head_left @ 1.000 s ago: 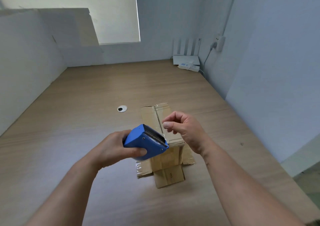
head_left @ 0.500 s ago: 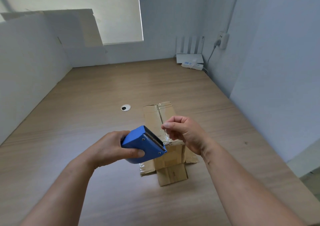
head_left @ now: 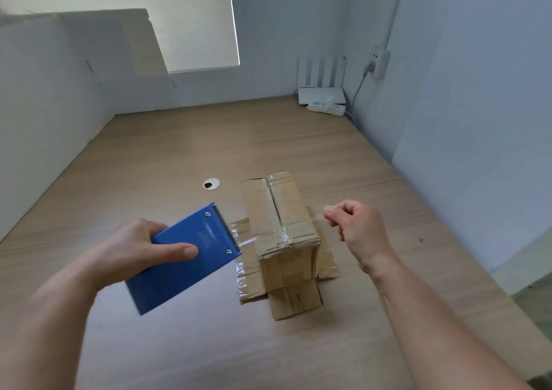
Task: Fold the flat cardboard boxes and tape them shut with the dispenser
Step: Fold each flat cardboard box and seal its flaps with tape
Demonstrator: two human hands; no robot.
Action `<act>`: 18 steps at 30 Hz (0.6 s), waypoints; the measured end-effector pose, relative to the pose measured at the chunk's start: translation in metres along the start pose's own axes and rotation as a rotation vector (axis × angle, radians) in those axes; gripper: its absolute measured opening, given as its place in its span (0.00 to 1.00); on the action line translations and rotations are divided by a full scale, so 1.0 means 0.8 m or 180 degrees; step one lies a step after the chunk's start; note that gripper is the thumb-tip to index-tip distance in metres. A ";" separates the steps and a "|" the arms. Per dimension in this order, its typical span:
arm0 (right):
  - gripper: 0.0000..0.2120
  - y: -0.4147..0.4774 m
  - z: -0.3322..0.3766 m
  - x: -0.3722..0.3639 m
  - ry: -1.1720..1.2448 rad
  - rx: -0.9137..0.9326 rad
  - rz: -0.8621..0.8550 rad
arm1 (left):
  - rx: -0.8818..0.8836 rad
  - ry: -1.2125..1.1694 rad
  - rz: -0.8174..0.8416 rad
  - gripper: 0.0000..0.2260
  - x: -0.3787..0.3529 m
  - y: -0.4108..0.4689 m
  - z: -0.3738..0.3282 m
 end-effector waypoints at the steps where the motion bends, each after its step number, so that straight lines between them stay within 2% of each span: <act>1: 0.12 0.000 -0.007 0.006 -0.0114 -0.0061 -0.0007 | 0.0084 0.0069 0.0083 0.46 0.003 -0.004 0.008; 9: 0.13 -0.007 -0.041 0.003 -0.0762 -0.0229 -0.0040 | 0.0417 0.0406 0.0503 0.47 -0.017 0.007 0.024; 18: 0.13 0.005 -0.056 0.006 -0.0924 -0.0318 -0.0107 | 0.0538 0.0635 0.0476 0.49 -0.026 0.035 0.018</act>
Point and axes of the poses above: each hand's wrist, its own y-axis towards the middle knuckle, its own x-axis out of the back of the hand, z = x × y, the point moved 4 cm from there along y, towards the middle knuckle, and after that the axes turned 11 degrees about y, right-handed, at the moved point
